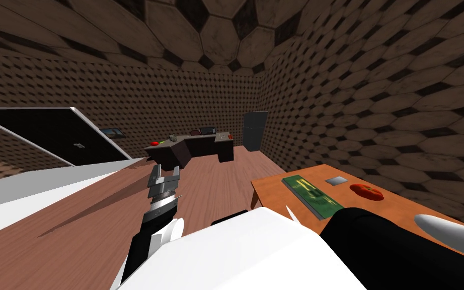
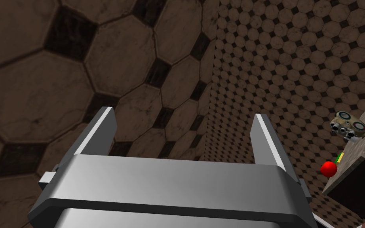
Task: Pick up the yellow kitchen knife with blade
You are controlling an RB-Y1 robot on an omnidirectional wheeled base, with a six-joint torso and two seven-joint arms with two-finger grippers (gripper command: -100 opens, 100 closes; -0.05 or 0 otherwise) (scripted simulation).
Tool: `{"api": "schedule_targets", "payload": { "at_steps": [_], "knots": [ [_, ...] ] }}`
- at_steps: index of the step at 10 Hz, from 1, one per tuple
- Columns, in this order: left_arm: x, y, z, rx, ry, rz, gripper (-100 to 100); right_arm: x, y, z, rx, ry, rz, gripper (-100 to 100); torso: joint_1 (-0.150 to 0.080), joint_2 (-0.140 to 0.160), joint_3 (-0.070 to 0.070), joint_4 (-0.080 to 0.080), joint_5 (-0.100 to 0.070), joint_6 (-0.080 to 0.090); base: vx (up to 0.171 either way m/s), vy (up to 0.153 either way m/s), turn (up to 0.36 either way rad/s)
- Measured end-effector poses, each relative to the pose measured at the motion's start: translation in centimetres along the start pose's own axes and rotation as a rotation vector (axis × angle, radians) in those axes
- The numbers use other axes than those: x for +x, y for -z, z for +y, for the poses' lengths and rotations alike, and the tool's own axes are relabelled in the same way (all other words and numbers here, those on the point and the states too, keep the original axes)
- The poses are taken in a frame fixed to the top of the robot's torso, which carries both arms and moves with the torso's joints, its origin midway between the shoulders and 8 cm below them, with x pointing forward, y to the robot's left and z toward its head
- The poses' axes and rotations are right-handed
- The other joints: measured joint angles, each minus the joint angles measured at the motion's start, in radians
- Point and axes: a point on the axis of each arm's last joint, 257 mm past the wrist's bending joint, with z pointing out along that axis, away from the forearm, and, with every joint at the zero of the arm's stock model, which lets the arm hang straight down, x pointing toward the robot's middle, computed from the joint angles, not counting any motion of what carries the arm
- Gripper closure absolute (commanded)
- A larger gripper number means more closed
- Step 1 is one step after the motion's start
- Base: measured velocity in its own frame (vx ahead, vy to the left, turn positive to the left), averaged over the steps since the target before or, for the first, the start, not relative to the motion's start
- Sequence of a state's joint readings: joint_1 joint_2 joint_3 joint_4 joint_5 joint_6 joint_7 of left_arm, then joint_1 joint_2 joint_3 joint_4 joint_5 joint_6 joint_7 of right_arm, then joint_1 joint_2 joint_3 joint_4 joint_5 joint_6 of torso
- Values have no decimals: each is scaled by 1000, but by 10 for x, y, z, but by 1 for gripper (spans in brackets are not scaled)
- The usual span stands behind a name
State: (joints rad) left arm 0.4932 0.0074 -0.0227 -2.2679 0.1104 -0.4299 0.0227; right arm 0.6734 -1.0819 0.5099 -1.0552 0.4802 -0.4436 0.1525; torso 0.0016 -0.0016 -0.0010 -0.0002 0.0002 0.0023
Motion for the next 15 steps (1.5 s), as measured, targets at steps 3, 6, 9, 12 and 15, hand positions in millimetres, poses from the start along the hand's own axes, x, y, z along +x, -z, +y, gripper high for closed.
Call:
{"api": "schedule_targets", "payload": {
  "at_steps": [3,6,9,12,15],
  "knots": [
    [0,0,0,0,0,0,0,39,9,-3,3,38,84,-100,0,0,0,0,0,0,3,-9,45],
    [0,0,0,0,0,0,0,43,3,1,3,33,85,-100,0,0,0,0,0,0,-6,-22,54],
    [0,0,0,0,0,0,0,51,-14,13,6,17,82,-100,-2,1,0,0,-1,0,-7,-43,36],
    [0,0,0,0,0,0,0,51,-14,15,2,17,81,100,-2,0,0,0,-1,-1,0,0,0],
    [0,0,0,0,0,0,0,50,-14,15,2,17,80,0,-4,-1,-1,0,-2,-1,0,0,0]
  ]
}}
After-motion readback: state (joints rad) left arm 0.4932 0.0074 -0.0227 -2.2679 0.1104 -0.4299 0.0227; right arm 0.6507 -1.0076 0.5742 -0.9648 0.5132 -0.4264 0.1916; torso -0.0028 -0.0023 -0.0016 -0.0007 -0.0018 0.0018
